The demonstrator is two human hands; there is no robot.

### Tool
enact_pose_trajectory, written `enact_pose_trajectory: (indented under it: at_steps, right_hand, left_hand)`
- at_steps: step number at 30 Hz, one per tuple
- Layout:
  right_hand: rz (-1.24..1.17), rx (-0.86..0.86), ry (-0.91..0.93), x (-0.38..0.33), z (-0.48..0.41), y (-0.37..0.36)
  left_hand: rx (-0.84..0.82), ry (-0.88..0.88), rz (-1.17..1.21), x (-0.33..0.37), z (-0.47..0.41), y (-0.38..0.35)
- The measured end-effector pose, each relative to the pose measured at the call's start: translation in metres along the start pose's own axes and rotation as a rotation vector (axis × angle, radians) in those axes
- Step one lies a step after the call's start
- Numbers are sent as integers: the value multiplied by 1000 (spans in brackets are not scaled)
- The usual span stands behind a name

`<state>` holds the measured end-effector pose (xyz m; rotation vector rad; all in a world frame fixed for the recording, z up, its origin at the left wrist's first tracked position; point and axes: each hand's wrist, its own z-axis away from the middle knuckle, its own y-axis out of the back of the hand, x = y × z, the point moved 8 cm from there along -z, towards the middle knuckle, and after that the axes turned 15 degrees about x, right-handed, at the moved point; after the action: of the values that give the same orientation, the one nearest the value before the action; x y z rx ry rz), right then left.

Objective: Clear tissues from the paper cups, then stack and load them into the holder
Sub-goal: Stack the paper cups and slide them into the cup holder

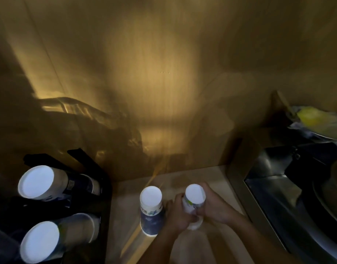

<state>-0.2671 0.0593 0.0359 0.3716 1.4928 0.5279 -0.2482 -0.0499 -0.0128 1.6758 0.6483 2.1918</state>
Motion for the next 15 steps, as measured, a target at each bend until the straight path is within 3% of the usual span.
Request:
enact_pose_trajectory:
  at_steps: [8, 15]
  right_hand:
    - [-103, 69, -3, -6, 1, 13]
    - [-184, 59, 97, -40, 1, 19]
  left_hand:
    - [-90, 170, 354, -13, 12, -2]
    - [-99, 173, 580, 5, 26, 15]
